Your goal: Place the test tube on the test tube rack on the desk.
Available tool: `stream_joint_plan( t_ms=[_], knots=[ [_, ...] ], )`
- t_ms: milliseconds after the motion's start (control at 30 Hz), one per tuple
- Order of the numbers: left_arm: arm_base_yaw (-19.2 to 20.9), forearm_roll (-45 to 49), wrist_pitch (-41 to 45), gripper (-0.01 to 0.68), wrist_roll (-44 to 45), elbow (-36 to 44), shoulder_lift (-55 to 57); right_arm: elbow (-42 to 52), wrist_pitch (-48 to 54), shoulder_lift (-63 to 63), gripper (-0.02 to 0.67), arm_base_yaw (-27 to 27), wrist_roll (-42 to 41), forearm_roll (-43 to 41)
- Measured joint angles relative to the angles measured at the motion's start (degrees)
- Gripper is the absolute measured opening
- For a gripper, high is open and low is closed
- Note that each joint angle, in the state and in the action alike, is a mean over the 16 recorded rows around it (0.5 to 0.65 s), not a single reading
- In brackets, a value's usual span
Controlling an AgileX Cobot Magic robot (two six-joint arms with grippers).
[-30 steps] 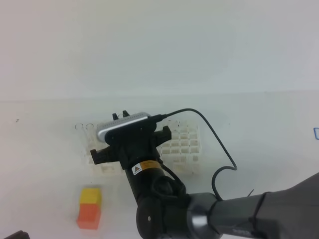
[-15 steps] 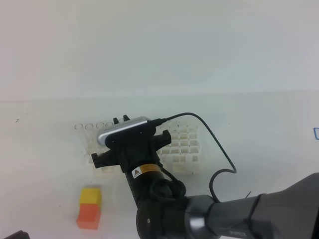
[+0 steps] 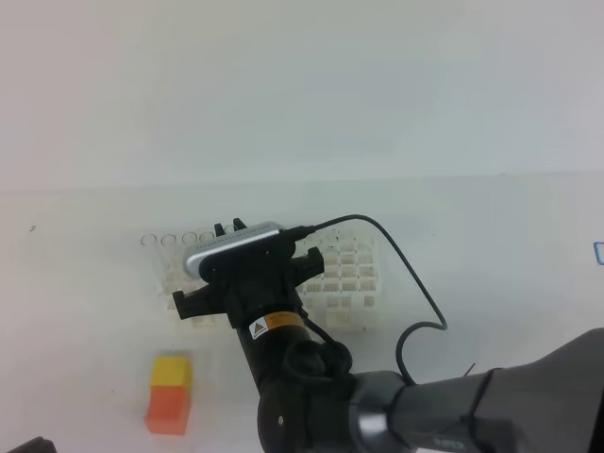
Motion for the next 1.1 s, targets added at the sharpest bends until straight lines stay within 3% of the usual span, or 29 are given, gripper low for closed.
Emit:
stream_joint_plan(
  t_ms=[600, 900, 1100],
  knots=[
    [0.0, 0.0, 0.0, -0.001, 0.0, 0.0, 0.0, 0.1, 0.7, -2.1, 0.215, 0.0, -0.6, 0.5],
    [0.0, 0.0, 0.0, -0.001, 0.0, 0.0, 0.0, 0.1, 0.8, -8.5, 0.212, 0.0, -4.6, -1.1],
    [0.0, 0.0, 0.0, -0.001, 0.0, 0.0, 0.0, 0.2, 1.0, -16.4, 0.156, 0.0, -10.6, -4.8]
  ],
)
